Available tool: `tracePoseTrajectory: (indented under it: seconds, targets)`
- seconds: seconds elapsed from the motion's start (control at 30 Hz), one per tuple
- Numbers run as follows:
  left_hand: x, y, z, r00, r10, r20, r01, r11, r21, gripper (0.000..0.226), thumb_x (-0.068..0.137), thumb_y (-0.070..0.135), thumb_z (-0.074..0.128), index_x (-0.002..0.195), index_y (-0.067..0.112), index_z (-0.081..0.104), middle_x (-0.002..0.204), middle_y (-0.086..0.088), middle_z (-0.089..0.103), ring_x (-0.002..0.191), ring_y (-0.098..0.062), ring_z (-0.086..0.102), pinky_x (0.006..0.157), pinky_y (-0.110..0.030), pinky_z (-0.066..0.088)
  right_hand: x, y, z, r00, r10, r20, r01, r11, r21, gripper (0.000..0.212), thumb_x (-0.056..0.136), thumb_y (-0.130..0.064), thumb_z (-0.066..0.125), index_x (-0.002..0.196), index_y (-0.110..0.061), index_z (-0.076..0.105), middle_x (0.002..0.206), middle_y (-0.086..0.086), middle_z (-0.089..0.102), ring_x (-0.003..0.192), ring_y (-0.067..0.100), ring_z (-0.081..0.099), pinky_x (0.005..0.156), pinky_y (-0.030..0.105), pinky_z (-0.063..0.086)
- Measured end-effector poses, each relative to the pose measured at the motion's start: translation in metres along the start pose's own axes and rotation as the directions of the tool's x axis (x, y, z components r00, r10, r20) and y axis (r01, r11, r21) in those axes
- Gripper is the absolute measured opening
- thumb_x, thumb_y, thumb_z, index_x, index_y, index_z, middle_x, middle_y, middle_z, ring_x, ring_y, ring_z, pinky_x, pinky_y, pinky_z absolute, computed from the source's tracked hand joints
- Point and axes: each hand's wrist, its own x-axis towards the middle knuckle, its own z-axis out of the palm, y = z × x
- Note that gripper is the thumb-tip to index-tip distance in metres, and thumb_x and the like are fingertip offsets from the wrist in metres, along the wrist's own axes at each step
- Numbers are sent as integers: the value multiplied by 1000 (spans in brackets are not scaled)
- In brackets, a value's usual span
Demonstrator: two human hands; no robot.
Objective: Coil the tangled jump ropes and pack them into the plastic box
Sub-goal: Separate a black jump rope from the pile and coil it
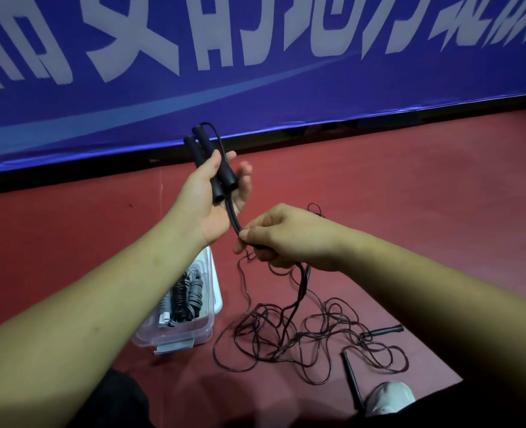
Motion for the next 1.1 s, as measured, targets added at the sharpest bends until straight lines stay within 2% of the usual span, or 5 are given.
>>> tracePoseTrajectory:
  seconds: [0.23, 0.57, 0.73, 0.87, 1.1]
  targets:
    - [13, 5, -5, 1000, 4, -26, 2, 978, 209, 11, 99, 18, 54, 91, 17, 47, 57, 2, 41, 39, -3, 31, 35, -13, 24, -16, -7, -18, 998, -27, 63, 29, 999, -23, 17, 98, -11, 57, 107, 2, 63, 67, 6, 47, 62, 28, 66, 68, 37, 49]
    - [34, 8, -35, 966, 139, -218, 75, 656, 751, 21, 91, 0, 61, 86, 18, 51, 54, 1, 42, 37, -5, 37, 41, -13, 35, -33, -15, -51, 986, -153, -66, 153, 988, -4, 14, 97, -10, 59, 87, -2, 65, 53, 0, 43, 48, 16, 43, 49, 24, 37]
    - [26, -2, -31, 984, 51, -170, 110, 573, 812, 16, 93, 0, 61, 89, 15, 55, 65, -7, 49, 43, -12, 49, 41, -20, 47, -31, -12, -73, 935, -211, -286, 221, 975, 4, 19, 96, -9, 59, 79, -1, 64, 52, 1, 34, 46, 14, 28, 45, 24, 22]
    - [21, -6, -26, 983, -132, -127, 176, 487, 855, 17, 93, 3, 60, 102, 13, 49, 57, 0, 42, 40, -6, 34, 34, -14, 28, -28, -9, -85, 903, -208, -375, 229, 973, 12, 22, 95, -9, 59, 75, -1, 64, 53, 3, 32, 47, 14, 25, 44, 24, 21]
    - [6, -6, -16, 897, -439, -42, 324, 589, 740, 20, 95, 20, 55, 113, 12, 52, 59, 1, 37, 38, -1, 25, 33, -13, 19, -30, 1, -107, 874, -152, -462, 197, 979, 51, 21, 94, -7, 59, 75, 1, 63, 53, 1, 31, 46, 13, 25, 46, 24, 20]
